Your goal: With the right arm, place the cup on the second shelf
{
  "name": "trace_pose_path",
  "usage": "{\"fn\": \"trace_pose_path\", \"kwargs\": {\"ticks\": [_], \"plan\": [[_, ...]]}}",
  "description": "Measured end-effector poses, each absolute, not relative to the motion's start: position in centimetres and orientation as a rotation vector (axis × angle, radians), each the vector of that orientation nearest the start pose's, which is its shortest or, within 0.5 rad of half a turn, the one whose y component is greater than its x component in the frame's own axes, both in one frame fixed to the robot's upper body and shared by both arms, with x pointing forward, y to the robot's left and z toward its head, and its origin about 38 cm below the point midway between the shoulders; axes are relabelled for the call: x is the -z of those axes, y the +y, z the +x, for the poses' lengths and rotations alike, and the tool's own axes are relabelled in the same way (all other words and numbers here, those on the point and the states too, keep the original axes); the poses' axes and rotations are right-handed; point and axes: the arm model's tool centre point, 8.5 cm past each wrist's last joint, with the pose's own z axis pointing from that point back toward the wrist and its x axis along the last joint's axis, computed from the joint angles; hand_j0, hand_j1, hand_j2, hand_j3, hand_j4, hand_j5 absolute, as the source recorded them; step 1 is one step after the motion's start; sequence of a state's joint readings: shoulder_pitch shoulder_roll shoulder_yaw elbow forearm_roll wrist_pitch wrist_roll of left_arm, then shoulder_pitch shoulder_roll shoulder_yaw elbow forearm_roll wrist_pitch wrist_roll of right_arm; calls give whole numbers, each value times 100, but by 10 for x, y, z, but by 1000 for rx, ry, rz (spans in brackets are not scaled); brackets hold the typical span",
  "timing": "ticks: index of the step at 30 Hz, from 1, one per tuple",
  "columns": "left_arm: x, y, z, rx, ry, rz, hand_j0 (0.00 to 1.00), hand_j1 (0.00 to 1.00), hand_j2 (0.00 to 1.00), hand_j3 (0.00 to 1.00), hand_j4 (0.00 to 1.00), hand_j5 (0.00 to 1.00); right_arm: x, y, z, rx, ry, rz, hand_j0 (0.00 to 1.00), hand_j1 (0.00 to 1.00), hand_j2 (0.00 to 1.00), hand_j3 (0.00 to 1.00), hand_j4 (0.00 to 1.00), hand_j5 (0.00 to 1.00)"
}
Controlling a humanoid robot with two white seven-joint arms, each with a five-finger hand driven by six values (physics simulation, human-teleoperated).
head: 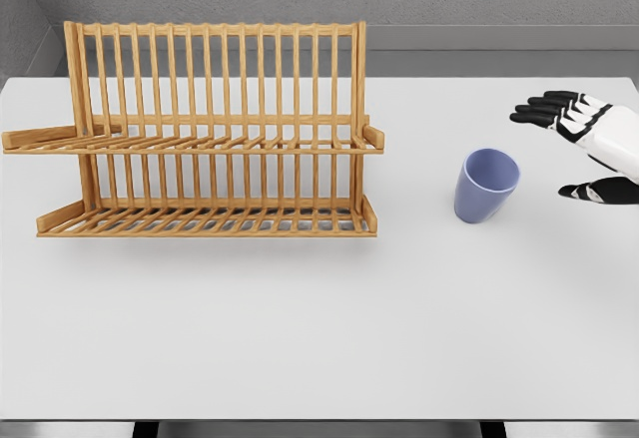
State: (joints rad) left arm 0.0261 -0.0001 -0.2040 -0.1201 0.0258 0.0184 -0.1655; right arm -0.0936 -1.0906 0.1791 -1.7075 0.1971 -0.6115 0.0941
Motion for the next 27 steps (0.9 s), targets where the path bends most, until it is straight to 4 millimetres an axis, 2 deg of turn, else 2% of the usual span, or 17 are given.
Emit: {"fn": "trace_pose_path", "kwargs": {"ticks": [6, 7, 8, 10, 14, 15, 17, 19, 20, 21, 23, 27], "plan": [[264, 250, 20, 186, -52, -92, 100, 100, 100, 100, 100, 100, -263, -386, 348, -1656, -1788, -544, 100, 100, 100, 100, 100, 100], [264, 250, 20, 186, -52, -92, 100, 100, 100, 100, 100, 100, -277, -385, 354, -1691, -1788, -576, 100, 100, 100, 100, 100, 100], [264, 250, 20, 186, -52, -93, 100, 100, 100, 100, 100, 100, -289, -384, 359, -1739, -1763, -590, 100, 100, 100, 100, 100, 100], [264, 250, 20, 186, -52, -92, 100, 100, 100, 100, 100, 100, -296, -382, 364, -1867, -1641, -575, 100, 100, 100, 100, 100, 100], [264, 250, 20, 186, -52, -92, 100, 100, 100, 100, 100, 100, -298, -385, 368, -1992, -1474, -551, 100, 100, 100, 100, 100, 100], [264, 250, 20, 186, -52, -93, 100, 100, 100, 100, 100, 100, -310, -385, 372, -2003, -1475, -580, 100, 100, 100, 100, 100, 100], [264, 250, 20, 186, -52, -92, 100, 100, 100, 100, 100, 100, -319, -387, 376, -2009, -1466, -603, 100, 100, 100, 100, 100, 100], [264, 250, 20, 186, -52, -92, 100, 100, 100, 100, 100, 100, -355, -376, 389, -2032, -1528, -691, 100, 100, 100, 100, 100, 100], [264, 250, 20, 186, -52, -92, 100, 100, 100, 100, 100, 100, -358, -369, 396, -2029, -1541, -679, 100, 100, 100, 100, 100, 100], [264, 250, 20, 186, -52, -92, 100, 100, 100, 100, 100, 100, -341, -365, 401, -2036, -1515, -626, 100, 100, 100, 100, 100, 100], [264, 250, 20, 186, -52, -92, 100, 100, 100, 100, 100, 100, -320, -359, 406, -2043, -1484, -559, 100, 100, 100, 100, 100, 100], [264, 250, 20, 186, -52, -92, 100, 100, 100, 100, 100, 100, -310, -348, 413, -2063, -1475, -515, 100, 100, 100, 100, 100, 100]]}}
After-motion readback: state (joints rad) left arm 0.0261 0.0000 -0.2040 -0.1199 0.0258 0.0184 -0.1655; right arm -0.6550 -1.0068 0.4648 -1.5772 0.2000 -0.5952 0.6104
